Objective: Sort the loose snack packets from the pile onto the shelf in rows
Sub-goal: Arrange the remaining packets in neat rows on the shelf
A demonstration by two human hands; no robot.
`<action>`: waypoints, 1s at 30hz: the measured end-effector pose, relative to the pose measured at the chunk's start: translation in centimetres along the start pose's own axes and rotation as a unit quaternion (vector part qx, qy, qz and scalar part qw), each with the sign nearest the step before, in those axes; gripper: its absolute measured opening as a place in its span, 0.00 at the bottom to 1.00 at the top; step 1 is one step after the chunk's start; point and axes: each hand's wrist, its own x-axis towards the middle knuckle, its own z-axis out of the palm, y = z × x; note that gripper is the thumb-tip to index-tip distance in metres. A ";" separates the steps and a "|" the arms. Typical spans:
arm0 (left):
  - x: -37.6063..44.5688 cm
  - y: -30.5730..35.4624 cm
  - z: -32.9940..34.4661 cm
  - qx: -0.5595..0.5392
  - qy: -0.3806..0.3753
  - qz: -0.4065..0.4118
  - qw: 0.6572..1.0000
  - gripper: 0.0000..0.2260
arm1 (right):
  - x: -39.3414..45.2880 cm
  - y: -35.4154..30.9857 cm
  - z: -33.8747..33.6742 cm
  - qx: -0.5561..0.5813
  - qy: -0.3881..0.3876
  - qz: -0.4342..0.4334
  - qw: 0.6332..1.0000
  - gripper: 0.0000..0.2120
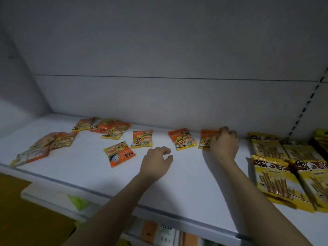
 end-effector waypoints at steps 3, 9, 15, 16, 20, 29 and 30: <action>3.2 0.4 1.4 -0.081 0.020 -0.016 0.996 0.12 | 1.1 1.4 1.7 -0.040 -0.031 0.052 0.997 0.16; 6.4 0.2 2.8 -0.108 0.085 -0.053 0.989 0.08 | 2.2 2.5 2.1 0.112 -0.039 0.007 0.993 0.14; 7.4 -0.2 2.2 -0.280 0.069 -0.008 0.957 0.08 | 2.4 -0.1 0.5 0.313 -0.021 0.007 0.949 0.13; 7.6 0.0 2.2 -0.291 0.066 0.007 0.954 0.08 | 1.8 -0.7 0.6 0.315 -0.030 -0.009 0.949 0.13; 7.6 0.8 2.6 -0.356 0.000 0.018 0.934 0.10 | -1.7 -3.7 2.0 0.377 -0.089 -0.032 0.921 0.14; 7.4 -1.2 -0.3 -0.447 0.019 -0.051 0.893 0.05 | -1.7 -6.6 4.6 0.347 -0.152 -0.095 0.920 0.09; 7.5 -1.6 0.0 -0.437 0.044 -0.048 0.897 0.04 | -2.0 -6.2 5.0 0.343 -0.141 -0.093 0.924 0.08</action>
